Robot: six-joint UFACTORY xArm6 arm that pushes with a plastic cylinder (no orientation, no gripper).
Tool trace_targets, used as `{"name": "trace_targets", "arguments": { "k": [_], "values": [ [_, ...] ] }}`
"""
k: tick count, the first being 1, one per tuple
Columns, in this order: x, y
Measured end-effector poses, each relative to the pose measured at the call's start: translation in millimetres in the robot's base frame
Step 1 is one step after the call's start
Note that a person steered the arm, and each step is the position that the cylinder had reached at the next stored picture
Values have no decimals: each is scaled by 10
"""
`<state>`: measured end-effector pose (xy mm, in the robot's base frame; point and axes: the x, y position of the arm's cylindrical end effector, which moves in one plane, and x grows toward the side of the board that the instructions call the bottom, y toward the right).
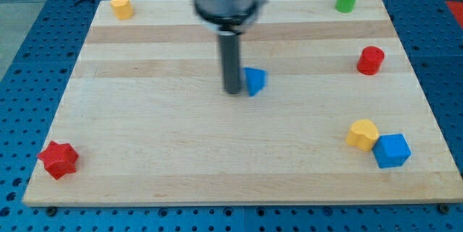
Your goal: Move the blue triangle to the bottom of the red circle
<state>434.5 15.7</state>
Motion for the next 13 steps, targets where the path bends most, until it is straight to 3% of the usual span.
{"name": "trace_targets", "arguments": {
  "k": [1, 2, 3, 5, 7, 8, 11, 13],
  "values": [
    [0, 498],
    [-9, 168],
    [-295, 143],
    [-151, 1044],
    [-161, 397],
    [165, 307],
    [201, 1818],
    [296, 1966]
  ]
}}
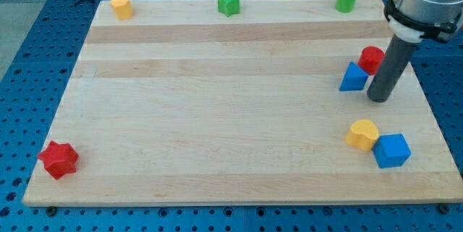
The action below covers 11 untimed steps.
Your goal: Move the blue triangle to the bottom of the red circle
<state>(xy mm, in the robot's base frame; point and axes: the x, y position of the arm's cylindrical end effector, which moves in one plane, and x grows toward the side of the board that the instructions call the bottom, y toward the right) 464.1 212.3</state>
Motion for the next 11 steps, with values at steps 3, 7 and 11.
{"name": "trace_targets", "arguments": {
  "k": [3, 7, 11],
  "values": [
    [-449, -823],
    [-363, -699],
    [-190, -79]
  ]
}}
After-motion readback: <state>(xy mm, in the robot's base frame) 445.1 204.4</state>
